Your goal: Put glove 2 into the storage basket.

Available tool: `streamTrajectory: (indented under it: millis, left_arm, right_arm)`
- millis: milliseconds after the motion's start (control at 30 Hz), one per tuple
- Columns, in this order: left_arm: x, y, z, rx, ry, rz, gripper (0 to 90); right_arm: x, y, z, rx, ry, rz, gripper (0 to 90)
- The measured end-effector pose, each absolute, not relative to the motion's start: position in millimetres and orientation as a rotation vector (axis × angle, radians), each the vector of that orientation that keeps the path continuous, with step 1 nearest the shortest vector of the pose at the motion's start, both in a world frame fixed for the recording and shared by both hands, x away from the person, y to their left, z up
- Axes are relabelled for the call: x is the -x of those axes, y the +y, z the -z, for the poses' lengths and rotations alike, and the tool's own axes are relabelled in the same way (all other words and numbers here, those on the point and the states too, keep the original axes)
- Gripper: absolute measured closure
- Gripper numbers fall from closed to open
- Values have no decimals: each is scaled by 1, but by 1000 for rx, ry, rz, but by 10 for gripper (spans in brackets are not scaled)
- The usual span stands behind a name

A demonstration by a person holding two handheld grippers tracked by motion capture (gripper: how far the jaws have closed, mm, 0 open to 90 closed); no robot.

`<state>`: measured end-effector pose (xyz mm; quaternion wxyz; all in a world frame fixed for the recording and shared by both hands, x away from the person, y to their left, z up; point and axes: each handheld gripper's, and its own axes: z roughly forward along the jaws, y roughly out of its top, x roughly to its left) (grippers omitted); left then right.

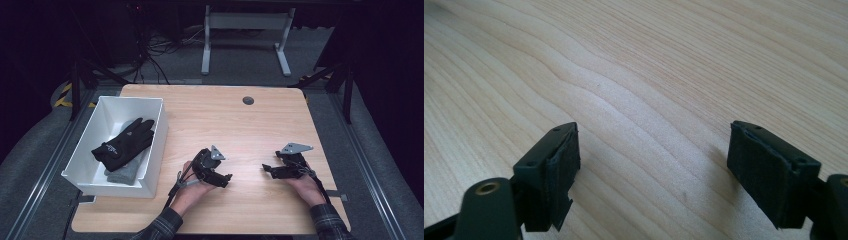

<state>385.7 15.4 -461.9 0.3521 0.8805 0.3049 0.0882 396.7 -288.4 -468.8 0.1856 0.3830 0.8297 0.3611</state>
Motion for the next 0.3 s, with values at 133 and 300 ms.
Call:
streamTrajectory:
  millis: [133,300]
  left_arm:
    - [-383,12,470,-2297,770,-273,118]
    - [-382,13,472,-2277,768,-278,109]
  right_arm:
    - [-397,-288,469,-1078,2338,-1017,215]
    - [-397,-288,469,-1077,2340,-1017,213]
